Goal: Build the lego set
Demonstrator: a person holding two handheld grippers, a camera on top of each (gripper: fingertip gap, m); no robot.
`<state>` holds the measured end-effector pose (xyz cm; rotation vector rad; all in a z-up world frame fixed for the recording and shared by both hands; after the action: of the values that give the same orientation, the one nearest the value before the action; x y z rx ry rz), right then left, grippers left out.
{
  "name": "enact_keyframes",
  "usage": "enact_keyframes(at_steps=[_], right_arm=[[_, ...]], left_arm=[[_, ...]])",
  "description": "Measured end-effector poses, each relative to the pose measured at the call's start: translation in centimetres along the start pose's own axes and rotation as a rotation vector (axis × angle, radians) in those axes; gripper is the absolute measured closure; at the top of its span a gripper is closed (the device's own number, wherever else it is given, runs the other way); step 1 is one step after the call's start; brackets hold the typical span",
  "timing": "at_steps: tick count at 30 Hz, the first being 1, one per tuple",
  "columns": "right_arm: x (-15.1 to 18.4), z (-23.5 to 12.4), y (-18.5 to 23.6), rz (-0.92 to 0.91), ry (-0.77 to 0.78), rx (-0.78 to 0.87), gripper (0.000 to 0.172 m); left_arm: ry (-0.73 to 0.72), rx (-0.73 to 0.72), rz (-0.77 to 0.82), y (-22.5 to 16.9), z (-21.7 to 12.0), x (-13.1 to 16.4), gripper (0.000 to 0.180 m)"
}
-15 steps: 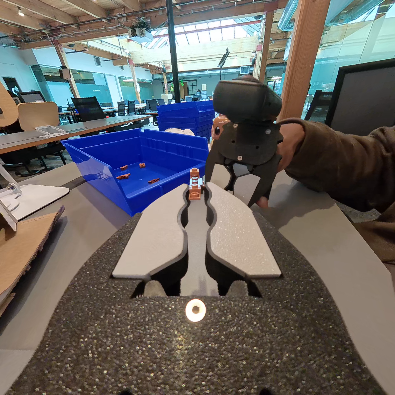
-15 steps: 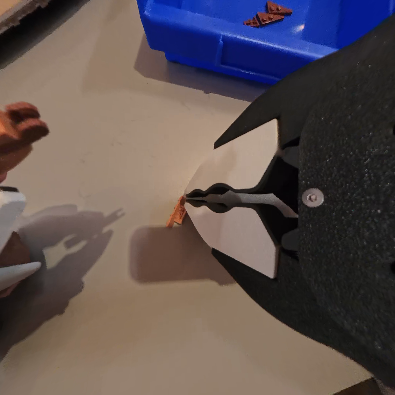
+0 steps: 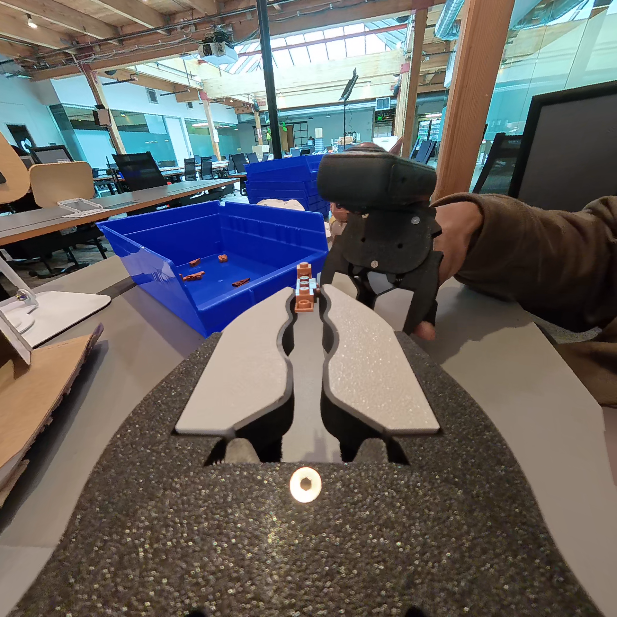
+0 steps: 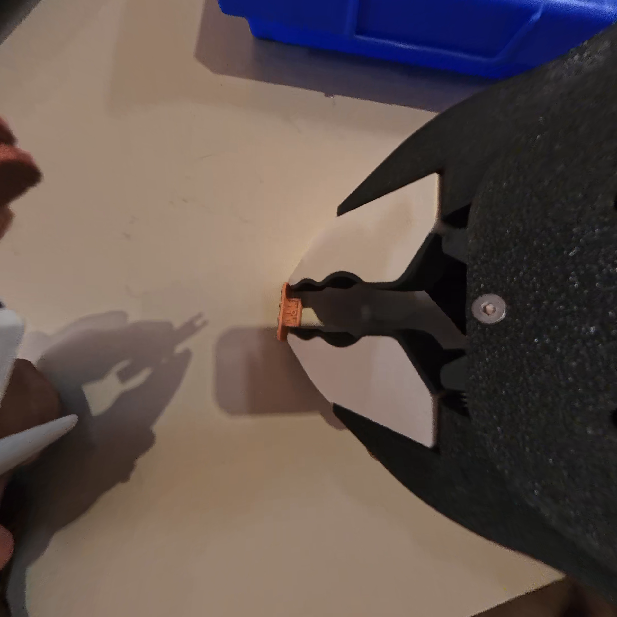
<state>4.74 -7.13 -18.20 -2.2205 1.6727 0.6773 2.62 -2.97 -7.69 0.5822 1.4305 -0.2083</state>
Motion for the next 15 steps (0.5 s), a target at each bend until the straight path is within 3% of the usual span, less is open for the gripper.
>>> enact_keyframes(at_steps=[5,15], right_arm=[[-0.7,0.1,-0.9,-0.152,0.062,0.027,0.155],[1.0,-1.9,-1.2,-0.505,0.396,-0.001,0.155]], left_arm=[[0.003,-0.001,-0.001,0.1,0.0,0.1,0.169],[0.054,-0.045,-0.016,1.2,-0.3,1.0,0.169]])
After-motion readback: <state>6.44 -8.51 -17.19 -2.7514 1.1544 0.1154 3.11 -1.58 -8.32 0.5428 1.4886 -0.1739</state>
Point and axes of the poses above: each gripper's, where its closed fingertips meet, z out along the fingers, x out of its underside, y = z × x across the jaws, the point moved 1 cm from there along -z, back along the fingers, and after that the axes turned 11 degrees about z, right-handed, at the moved point
